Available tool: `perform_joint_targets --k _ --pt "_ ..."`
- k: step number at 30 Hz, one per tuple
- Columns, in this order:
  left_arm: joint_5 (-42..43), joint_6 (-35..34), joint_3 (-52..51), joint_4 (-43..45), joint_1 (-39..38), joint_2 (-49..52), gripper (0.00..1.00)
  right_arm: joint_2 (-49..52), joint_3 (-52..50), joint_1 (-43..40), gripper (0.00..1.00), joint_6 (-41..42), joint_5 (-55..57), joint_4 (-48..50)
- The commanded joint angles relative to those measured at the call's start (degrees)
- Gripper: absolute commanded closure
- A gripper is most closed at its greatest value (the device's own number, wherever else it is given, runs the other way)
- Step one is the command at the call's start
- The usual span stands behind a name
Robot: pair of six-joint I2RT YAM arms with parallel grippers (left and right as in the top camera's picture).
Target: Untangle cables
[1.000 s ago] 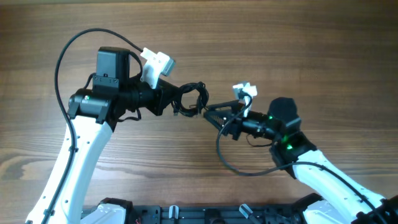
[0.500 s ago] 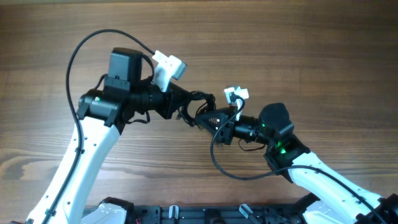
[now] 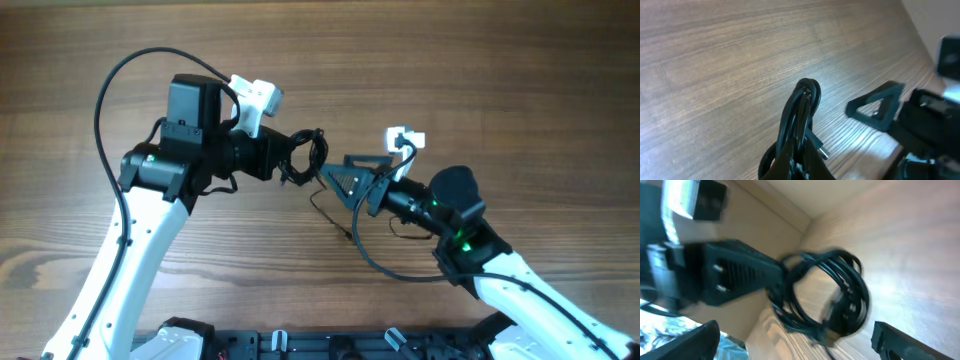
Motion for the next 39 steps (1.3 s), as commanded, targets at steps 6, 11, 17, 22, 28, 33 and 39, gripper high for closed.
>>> perform_joint_targets --k 6,11,17,22,28,33,39 --pt "-1.4 -9.4 0.3 0.6 -5.7 -0.7 0.96 4.5 0.0 4.0 0.71 -6.0 6.9 -0.7" --pt "-1.8 -9.4 0.3 0.7 -6.6 -0.7 0.96 4.5 0.0 4.6 0.73 -5.4 4.7 -1.2" --pt "-1.6 -9.7 0.3 1.5 -6.6 -0.7 0.96 6.8 0.0 5.0 0.75 -2.4 4.8 -4.1" --pt "-1.6 -9.6 0.3 1.5 -8.9 -0.7 0.96 7.1 0.0 5.0 0.95 3.5 -1.7 7.2" --pt "-0.7 -9.2 0.3 1.5 -10.6 -0.7 0.96 7.1 0.0 5.0 0.95 7.3 5.7 6.8" --pt "13.2 -2.9 0.3 -0.3 -10.6 -0.7 0.96 7.1 0.1 5.0 0.95 2.8 13.1 8.6" --pt "15.9 2.9 0.3 -3.9 -8.4 -0.7 0.96 7.5 0.0 4.8 0.53 2.7 11.6 8.2"
